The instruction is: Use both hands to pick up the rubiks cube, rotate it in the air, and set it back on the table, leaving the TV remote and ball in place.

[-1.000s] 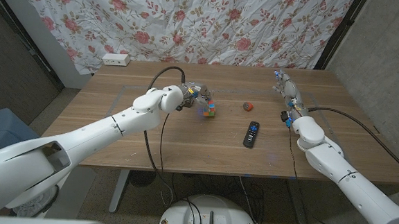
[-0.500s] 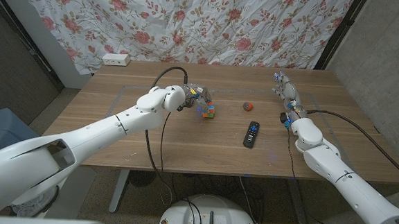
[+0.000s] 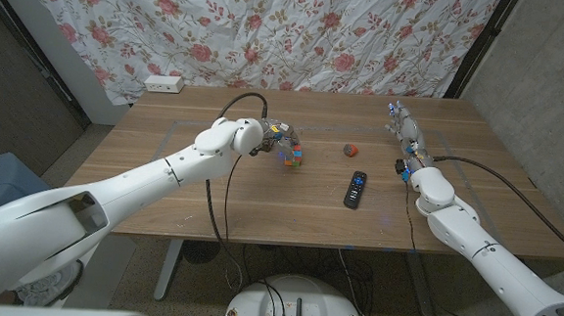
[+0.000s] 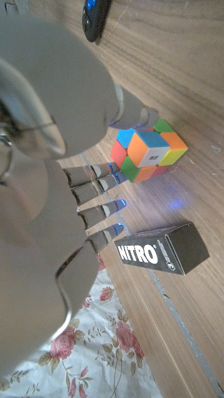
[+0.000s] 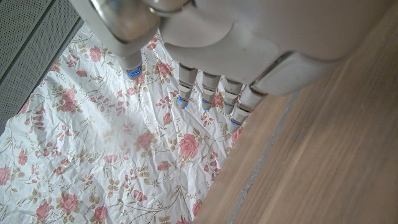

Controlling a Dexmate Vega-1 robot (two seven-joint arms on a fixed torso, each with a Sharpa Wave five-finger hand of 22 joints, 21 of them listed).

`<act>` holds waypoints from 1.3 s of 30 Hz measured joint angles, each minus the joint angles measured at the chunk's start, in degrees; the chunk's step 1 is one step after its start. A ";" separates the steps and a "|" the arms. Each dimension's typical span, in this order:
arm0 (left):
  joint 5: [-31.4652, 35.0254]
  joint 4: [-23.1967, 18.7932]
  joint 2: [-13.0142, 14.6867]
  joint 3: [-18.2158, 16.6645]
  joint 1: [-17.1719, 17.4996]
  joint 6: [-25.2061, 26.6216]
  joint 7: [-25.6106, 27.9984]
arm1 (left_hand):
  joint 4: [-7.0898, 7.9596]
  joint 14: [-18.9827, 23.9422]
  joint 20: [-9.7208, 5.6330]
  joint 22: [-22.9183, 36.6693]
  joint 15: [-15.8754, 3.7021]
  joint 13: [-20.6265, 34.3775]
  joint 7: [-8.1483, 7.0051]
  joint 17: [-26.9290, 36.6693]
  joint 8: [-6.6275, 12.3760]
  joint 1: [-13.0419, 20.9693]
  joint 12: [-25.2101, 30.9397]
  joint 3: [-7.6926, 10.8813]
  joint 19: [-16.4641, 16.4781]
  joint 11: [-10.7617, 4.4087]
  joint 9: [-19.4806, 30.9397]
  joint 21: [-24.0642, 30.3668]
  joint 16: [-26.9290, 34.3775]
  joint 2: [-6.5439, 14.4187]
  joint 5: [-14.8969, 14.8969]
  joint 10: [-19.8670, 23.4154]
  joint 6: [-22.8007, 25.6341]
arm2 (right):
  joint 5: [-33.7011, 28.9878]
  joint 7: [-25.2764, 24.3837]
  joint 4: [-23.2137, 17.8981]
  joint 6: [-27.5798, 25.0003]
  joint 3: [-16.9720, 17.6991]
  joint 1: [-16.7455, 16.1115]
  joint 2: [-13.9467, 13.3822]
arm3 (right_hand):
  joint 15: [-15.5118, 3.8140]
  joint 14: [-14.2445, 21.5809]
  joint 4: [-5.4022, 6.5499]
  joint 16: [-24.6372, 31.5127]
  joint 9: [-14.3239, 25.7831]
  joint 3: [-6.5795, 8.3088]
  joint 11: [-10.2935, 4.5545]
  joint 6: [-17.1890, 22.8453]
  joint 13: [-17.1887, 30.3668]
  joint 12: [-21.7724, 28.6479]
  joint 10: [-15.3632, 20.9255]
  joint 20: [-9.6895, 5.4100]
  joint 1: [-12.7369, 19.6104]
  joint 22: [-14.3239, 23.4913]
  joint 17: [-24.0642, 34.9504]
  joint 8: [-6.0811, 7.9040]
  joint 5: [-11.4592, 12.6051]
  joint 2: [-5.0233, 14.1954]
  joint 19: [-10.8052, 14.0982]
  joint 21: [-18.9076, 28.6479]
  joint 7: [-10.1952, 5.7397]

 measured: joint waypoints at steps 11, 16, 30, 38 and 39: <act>1.43 -1.23 0.35 0.10 -0.39 0.07 -3.28 | 0.43 -8.65 1.83 0.00 2.23 -1.65 2.97 -0.04 -0.23 -2.26 -0.03 -1.03 -6.95 4.42 -0.53 -0.25 -0.21 -2.71 -0.55 -11.19 -13.98 | -0.17 -0.35 0.31 0.47 -0.13 0.03 0.32 | 0.00 -0.01 0.00 0.00 0.00 0.00 0.00 0.00 0.00 0.00 0.00 0.00 0.00 0.00 0.00 0.00 0.00 0.00 0.00 0.00 0.00; 1.88 -1.90 0.56 0.10 -0.48 0.14 -4.49 | 0.44 -13.64 2.19 0.00 4.57 -1.92 3.76 -0.03 -0.23 -3.11 -0.03 -1.49 -9.31 6.21 -0.53 -0.25 -0.21 -3.56 -0.56 -16.84 -17.67 | -0.21 -0.48 0.42 0.63 -0.19 0.04 0.46 | 0.00 -0.01 0.00 0.00 0.00 0.00 0.00 0.00 0.00 0.00 -0.01 0.00 0.00 0.00 0.00 0.00 0.00 0.00 0.00 0.00 0.00; 0.50 -3.56 1.90 -2.28 0.44 -0.41 -5.60 | 1.39 -22.76 2.36 0.00 5.67 -2.45 5.53 -0.26 -0.23 -8.21 -0.26 -2.44 -12.13 9.67 -0.53 -0.25 -0.62 -3.80 -0.56 -26.96 -24.10 | -0.32 0.07 2.25 2.10 -0.65 0.32 1.04 | 0.43 -0.44 0.00 -0.02 0.00 0.00 -0.07 -0.22 0.00 0.00 -0.38 0.32 0.00 0.00 0.01 0.00 0.00 0.00 -0.32 -0.24 0.22; -2.07 -4.30 3.03 -4.56 1.72 -2.04 -3.98 | 2.11 -25.61 2.36 0.14 6.11 -2.45 6.33 -0.14 -0.23 -12.46 -0.26 -3.16 -12.12 10.44 -0.52 -0.24 -0.61 -2.78 -0.55 -35.60 -30.86 | -0.67 0.40 3.01 2.72 -0.96 0.68 1.15 | 0.43 -0.44 0.00 -0.32 0.00 0.00 -0.22 -0.74 0.00 -0.26 -0.67 0.14 0.00 0.00 0.01 0.00 0.00 0.00 -0.57 -0.24 0.32; -2.62 -4.39 3.20 -5.03 2.05 -2.30 -3.45 | 2.18 -25.62 2.36 0.14 6.12 -2.45 6.41 -0.14 -0.23 -12.87 -0.26 -3.23 -12.12 10.51 -0.52 -0.24 -0.61 -2.73 -0.55 -36.33 -31.51 | -0.72 0.49 3.15 2.84 -1.01 0.74 1.15 | 0.44 -0.49 0.04 -0.32 0.00 -0.04 -0.31 -0.75 0.00 -0.26 -0.76 0.30 0.00 0.00 0.01 0.00 0.00 0.00 -0.77 -0.24 0.31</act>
